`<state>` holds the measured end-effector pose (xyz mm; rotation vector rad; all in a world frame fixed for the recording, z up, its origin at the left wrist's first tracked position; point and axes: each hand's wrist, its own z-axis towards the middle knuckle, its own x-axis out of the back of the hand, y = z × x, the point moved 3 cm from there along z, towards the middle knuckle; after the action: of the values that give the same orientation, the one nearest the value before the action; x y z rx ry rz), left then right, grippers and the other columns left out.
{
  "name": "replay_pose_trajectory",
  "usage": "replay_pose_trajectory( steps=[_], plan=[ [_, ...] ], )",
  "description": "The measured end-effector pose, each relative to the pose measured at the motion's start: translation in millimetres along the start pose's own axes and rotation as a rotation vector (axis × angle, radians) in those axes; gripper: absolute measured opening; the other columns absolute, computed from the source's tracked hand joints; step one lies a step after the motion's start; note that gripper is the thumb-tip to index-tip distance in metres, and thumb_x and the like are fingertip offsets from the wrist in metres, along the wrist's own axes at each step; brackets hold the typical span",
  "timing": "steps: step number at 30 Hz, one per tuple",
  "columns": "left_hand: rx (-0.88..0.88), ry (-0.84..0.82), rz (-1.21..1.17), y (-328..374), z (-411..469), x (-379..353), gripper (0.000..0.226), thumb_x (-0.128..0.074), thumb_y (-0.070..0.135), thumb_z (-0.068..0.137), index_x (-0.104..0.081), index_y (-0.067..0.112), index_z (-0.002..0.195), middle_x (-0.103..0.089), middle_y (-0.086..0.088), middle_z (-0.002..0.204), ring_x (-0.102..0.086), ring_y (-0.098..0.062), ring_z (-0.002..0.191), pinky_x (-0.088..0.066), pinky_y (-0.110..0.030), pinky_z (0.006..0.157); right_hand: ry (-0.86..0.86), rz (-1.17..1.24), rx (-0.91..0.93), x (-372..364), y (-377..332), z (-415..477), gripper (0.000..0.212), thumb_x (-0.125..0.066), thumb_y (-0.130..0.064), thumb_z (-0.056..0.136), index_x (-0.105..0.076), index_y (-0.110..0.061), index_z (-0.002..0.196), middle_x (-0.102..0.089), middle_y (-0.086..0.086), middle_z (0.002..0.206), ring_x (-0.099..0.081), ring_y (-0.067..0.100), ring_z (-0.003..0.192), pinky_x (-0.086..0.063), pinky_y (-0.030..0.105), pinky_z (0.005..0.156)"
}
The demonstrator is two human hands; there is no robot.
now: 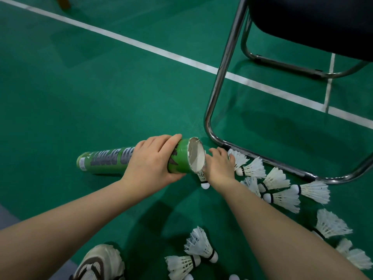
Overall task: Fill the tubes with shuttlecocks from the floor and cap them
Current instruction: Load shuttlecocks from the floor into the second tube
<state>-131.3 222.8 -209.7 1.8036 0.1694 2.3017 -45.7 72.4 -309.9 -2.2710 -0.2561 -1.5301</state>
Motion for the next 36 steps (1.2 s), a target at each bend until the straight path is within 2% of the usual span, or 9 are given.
replay_pose_trajectory(
  steps=[7, 10, 13, 16, 21, 26, 29, 33, 36],
  plan=[
    [-0.017, -0.039, 0.031, 4, 5, -8, 0.074, -0.050, 0.061, 0.063, -0.043, 0.018, 0.122, -0.062, -0.005, 0.106, -0.059, -0.028, 0.093, -0.046, -0.040, 0.079, 0.066, 0.288, -0.041, 14, 11, -4, 0.013, -0.048, -0.026, 0.093, -0.060, -0.023, 0.093, -0.060, -0.003, 0.106, -0.040, 0.019, 0.121, -0.014, 0.044, 0.108],
    [-0.012, -0.054, 0.039, 4, 7, -10, 0.075, -0.053, 0.061, 0.061, -0.043, 0.017, 0.122, -0.062, -0.006, 0.106, -0.060, -0.029, 0.093, -0.046, -0.041, 0.080, 0.334, 0.452, -0.080, 32, 17, -24, 0.014, -0.048, -0.028, 0.094, -0.059, -0.019, 0.094, -0.054, -0.008, 0.087, -0.048, 0.018, 0.101, -0.024, 0.037, 0.101],
    [-0.005, -0.079, 0.037, 7, 11, -14, 0.076, -0.054, 0.061, 0.060, -0.043, 0.016, 0.121, -0.063, -0.008, 0.105, -0.060, -0.031, 0.091, -0.047, -0.042, 0.078, 0.707, 0.752, -0.108, 50, 23, -59, 0.012, -0.054, -0.024, 0.090, -0.060, -0.013, 0.088, -0.047, -0.018, 0.077, -0.048, 0.016, 0.082, -0.039, 0.044, 0.088],
    [0.005, -0.097, 0.034, 13, 17, -20, 0.077, -0.064, 0.056, 0.058, -0.046, 0.014, 0.120, -0.063, -0.010, 0.103, -0.060, -0.032, 0.089, -0.047, -0.043, 0.075, 0.834, 0.907, -0.067, 65, 24, -87, 0.011, -0.046, -0.035, 0.087, -0.051, -0.026, 0.084, -0.048, -0.021, 0.074, -0.049, 0.015, 0.073, -0.045, 0.045, 0.075],
    [0.009, -0.106, 0.043, 28, 21, -29, 0.077, -0.064, 0.054, 0.057, -0.050, 0.012, 0.119, -0.063, -0.012, 0.103, -0.060, -0.033, 0.089, -0.047, -0.044, 0.076, 0.799, 0.862, 0.017, 69, 23, -107, 0.011, -0.046, -0.038, 0.085, -0.049, -0.028, 0.081, -0.047, -0.026, 0.073, -0.043, -0.003, 0.078, -0.042, 0.037, 0.074],
    [-0.026, -0.107, 0.030, 44, 22, -34, 0.076, -0.055, 0.059, 0.059, -0.047, 0.013, 0.119, -0.063, -0.011, 0.103, -0.060, -0.033, 0.090, -0.047, -0.045, 0.076, 0.740, 0.857, 0.098, 55, 13, -105, 0.022, -0.052, -0.030, 0.086, -0.065, -0.013, 0.083, -0.050, -0.027, 0.074, -0.039, -0.027, 0.083, -0.045, 0.042, 0.079],
    [-0.042, -0.105, 0.023, 48, 22, -33, 0.074, -0.050, 0.058, 0.060, -0.046, 0.013, 0.119, -0.063, -0.011, 0.103, -0.061, -0.033, 0.089, -0.048, -0.044, 0.076, 0.517, 0.916, 0.124, 54, 5, -102, 0.029, -0.044, -0.030, 0.091, -0.068, -0.015, 0.092, -0.049, -0.026, 0.068, -0.042, -0.024, 0.075, -0.042, 0.038, 0.084],
    [-0.068, -0.109, 0.014, 51, 18, -35, 0.070, -0.048, 0.053, 0.062, -0.048, 0.013, 0.119, -0.063, -0.010, 0.102, -0.061, -0.032, 0.088, -0.047, -0.042, 0.074, 0.287, 0.878, 0.236, 57, 0, -103, 0.034, -0.031, -0.052, 0.087, -0.043, -0.032, 0.062, -0.038, -0.020, 0.055, -0.042, 0.001, 0.059, -0.027, 0.028, 0.072],
    [-0.094, -0.103, -0.004, 53, 13, -35, 0.064, -0.046, 0.045, 0.064, -0.046, 0.013, 0.119, -0.063, -0.010, 0.100, -0.061, -0.032, 0.086, -0.047, -0.041, 0.074, 0.176, 0.828, 0.240, 52, 0, -98, 0.033, -0.038, -0.059, 0.080, -0.044, -0.029, 0.065, -0.043, -0.014, 0.057, -0.043, 0.012, 0.063, -0.030, 0.027, 0.061]
  ],
)
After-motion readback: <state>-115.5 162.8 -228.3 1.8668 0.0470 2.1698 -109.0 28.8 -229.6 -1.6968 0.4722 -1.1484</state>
